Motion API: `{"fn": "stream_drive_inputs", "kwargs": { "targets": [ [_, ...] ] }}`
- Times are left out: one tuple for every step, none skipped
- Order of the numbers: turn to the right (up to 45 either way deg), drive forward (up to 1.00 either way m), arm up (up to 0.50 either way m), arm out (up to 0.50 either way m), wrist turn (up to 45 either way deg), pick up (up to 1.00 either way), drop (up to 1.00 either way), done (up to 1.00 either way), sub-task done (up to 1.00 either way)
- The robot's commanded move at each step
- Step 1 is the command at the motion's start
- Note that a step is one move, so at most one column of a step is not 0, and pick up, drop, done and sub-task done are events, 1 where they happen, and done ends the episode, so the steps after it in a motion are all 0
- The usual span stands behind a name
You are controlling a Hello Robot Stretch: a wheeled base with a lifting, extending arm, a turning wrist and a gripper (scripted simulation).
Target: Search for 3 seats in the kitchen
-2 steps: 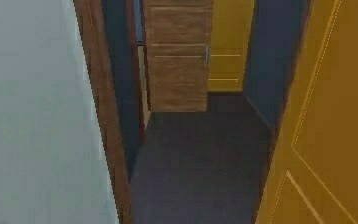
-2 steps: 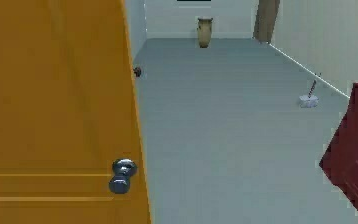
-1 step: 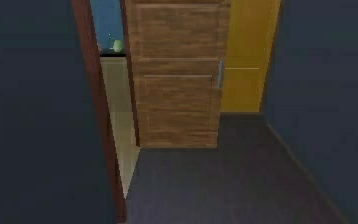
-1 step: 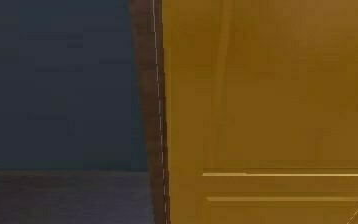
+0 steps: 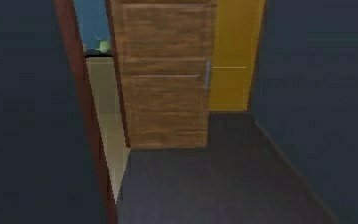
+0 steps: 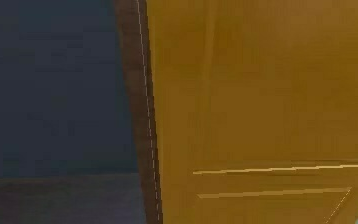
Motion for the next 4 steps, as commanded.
{"fn": "stream_drive_inputs", "kwargs": {
  "targets": [
    [0.0,0.15,0.0,0.0,0.0,0.0,0.0,0.0,0.0],
    [-9.0,0.0,0.0,0.0,0.0,0.0,0.0,0.0,0.0],
    [0.0,1.0,0.0,0.0,0.0,0.0,0.0,0.0,0.0],
    [-3.0,0.0,0.0,0.0,0.0,0.0,0.0,0.0,0.0]
  ]
}}
